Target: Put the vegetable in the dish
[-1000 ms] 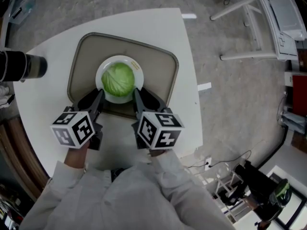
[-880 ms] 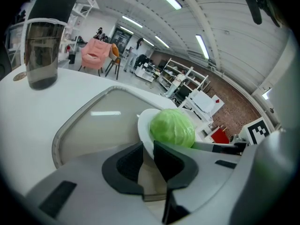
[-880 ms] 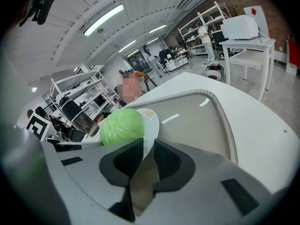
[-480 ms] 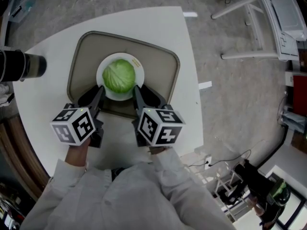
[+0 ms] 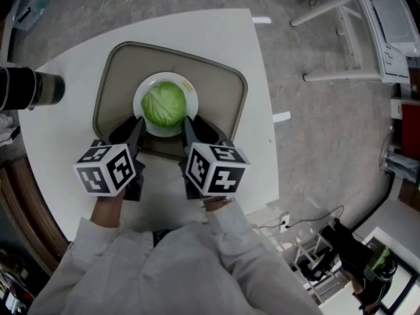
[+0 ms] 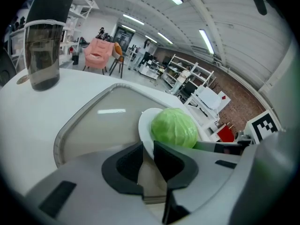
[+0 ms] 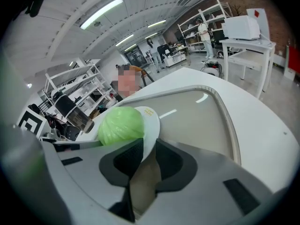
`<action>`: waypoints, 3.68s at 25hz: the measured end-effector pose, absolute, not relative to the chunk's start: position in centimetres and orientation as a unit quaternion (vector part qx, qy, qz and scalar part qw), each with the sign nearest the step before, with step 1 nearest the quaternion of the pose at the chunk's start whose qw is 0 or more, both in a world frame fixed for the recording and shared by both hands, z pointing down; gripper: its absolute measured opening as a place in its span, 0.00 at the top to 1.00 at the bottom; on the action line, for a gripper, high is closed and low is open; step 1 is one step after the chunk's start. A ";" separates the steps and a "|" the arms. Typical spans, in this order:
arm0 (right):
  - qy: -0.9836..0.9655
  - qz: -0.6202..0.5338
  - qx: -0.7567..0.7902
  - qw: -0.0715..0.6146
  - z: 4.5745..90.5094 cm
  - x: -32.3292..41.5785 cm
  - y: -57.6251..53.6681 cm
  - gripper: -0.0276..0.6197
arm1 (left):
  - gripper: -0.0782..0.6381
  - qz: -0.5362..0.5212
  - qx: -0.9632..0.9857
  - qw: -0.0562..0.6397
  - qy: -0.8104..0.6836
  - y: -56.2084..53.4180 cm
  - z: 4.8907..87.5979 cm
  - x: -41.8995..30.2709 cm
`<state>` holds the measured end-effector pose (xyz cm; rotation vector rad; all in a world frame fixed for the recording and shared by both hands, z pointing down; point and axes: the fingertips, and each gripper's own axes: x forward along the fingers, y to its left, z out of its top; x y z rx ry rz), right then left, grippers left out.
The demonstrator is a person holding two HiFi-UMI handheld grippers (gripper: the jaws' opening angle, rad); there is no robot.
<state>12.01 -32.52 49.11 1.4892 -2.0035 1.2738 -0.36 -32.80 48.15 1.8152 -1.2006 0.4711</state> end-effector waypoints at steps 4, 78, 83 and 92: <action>-0.705 0.443 0.526 0.175 49.2 12.1 -32.5 0.84 | 0.81 0.196 0.731 0.432 -0.491 -32.8 48.2 -0.3; -0.886 0.089 0.453 0.047 23.2 1.4 -8.3 0.94 | 0.88 0.050 0.901 0.181 -0.392 -7.8 25.2 -2.0; -0.885 0.098 0.453 0.040 23.9 2.1 -8.2 0.94 | 0.88 0.064 0.902 0.178 -0.388 -7.3 25.7 -1.1; -0.887 0.109 0.447 0.040 24.2 2.4 -7.6 0.94 | 0.88 0.061 0.896 0.183 -0.400 -7.5 25.5 -1.5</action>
